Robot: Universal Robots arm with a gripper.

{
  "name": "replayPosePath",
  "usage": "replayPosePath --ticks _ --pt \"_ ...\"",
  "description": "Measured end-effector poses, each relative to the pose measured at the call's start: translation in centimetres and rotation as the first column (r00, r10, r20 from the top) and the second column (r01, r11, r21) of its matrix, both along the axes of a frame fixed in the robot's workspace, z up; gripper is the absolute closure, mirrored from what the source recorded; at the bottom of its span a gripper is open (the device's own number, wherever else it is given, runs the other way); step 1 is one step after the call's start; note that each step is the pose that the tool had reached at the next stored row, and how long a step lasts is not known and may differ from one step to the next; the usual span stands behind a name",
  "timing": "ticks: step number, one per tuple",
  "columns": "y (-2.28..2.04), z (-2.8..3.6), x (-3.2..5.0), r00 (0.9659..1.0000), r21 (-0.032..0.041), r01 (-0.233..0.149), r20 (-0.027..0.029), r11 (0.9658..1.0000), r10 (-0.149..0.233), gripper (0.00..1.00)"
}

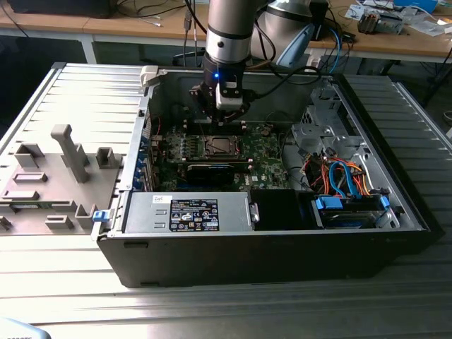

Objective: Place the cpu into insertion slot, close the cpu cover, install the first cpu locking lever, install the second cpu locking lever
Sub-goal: 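Install the first cpu locking lever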

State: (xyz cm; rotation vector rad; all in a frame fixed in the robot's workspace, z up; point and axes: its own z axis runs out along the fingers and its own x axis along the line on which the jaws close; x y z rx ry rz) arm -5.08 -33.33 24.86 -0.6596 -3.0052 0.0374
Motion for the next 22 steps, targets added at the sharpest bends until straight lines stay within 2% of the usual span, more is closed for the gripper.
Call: replayPosePath --ticks 22 --pt "0.00 0.00 0.03 0.9998 0.0000 -0.018 0.0000 0.9998 0.018 0.89"
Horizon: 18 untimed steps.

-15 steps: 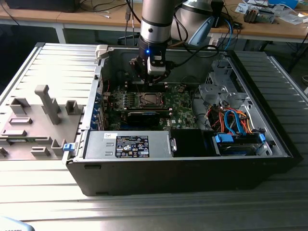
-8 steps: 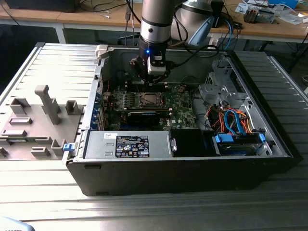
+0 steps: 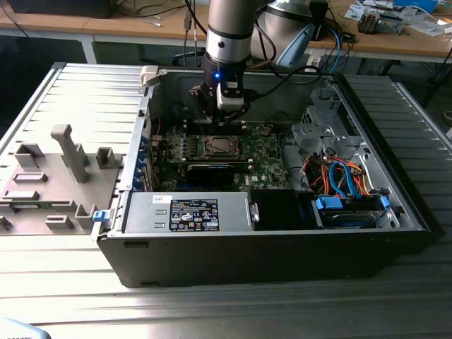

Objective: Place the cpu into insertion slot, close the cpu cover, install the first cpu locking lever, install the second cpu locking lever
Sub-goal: 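Install the first cpu locking lever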

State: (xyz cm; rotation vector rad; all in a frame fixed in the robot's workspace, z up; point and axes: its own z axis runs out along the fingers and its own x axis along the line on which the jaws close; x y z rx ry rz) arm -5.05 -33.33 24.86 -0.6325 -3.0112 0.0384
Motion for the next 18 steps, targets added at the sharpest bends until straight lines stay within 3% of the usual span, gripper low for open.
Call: replayPosePath --ticks 18 --pt "0.00 0.00 0.02 0.9999 0.0000 -0.013 0.0000 0.9999 0.013 0.89"
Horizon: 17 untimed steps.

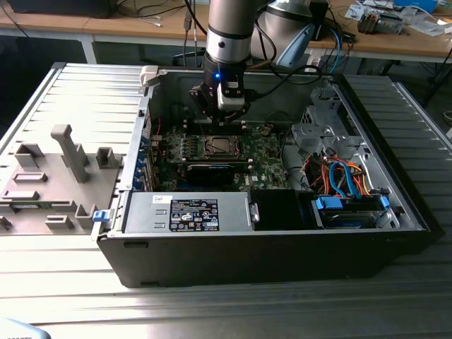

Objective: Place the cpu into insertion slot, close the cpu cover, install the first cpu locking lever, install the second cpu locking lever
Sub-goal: 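Install the first cpu locking lever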

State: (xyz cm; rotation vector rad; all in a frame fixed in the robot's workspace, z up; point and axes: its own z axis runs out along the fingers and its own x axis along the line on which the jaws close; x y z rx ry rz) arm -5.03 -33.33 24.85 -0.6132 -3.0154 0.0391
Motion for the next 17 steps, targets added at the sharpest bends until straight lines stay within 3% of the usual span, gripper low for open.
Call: replayPosePath --ticks 17 --pt "0.00 0.00 0.00 0.9999 -0.0003 -0.011 0.0000 0.9999 0.011 0.89"
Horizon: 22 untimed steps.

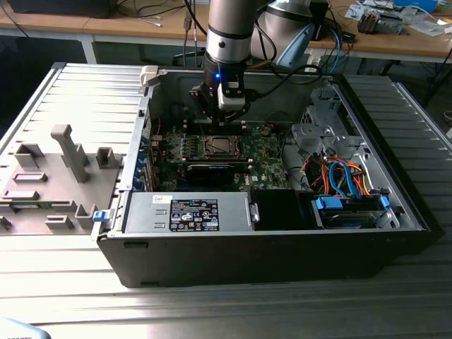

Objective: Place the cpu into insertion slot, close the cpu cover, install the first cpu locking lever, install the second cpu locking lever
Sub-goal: 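Install the first cpu locking lever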

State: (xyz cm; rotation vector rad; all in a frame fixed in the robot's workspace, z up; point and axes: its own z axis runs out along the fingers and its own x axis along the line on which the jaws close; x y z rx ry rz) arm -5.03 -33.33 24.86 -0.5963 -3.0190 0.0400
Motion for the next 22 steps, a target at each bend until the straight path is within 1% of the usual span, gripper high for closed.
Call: replayPosePath --ticks 22 --pt "0.00 0.00 0.01 0.9999 -0.0002 -0.013 0.0000 0.9999 0.013 0.89"
